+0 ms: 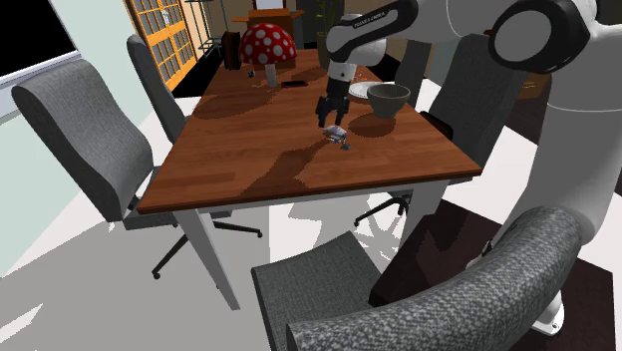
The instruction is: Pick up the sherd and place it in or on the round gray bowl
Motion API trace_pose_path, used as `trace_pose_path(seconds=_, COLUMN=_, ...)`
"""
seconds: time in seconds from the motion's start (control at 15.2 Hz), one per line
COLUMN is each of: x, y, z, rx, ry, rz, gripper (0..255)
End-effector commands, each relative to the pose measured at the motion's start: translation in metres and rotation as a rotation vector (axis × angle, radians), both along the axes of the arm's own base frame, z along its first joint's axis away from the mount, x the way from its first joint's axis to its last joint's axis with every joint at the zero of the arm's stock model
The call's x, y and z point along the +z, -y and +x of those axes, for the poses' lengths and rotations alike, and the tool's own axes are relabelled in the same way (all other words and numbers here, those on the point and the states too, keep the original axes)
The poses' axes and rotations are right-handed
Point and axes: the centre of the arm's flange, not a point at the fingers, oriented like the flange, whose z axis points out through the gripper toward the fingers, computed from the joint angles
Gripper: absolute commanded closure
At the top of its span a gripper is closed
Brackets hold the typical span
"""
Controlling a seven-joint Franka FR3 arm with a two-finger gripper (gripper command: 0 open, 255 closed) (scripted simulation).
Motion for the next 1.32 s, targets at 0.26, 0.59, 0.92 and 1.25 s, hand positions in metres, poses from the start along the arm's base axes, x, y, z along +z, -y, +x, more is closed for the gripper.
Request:
trace_pose_path(seconds=0.26, x=-0.0127, y=-0.0033, z=0.0013, rx=0.0, ry=0.001, rz=0.0, gripper=0)
trace_pose_path(seconds=0.59, x=-0.013, y=-0.0031, z=0.0012, rx=0.0, ry=0.001, rz=0.0, gripper=255)
trace_pose_path(seconds=0.92, x=-0.0097, y=-0.0038, z=-0.0042, rx=0.0, ry=0.001, rz=0.0, gripper=255)
trace_pose_path(seconds=1.25, x=-0.007, y=-0.0025, z=-0.0042, rx=-0.001, ry=0.005, rz=-0.001, gripper=0)
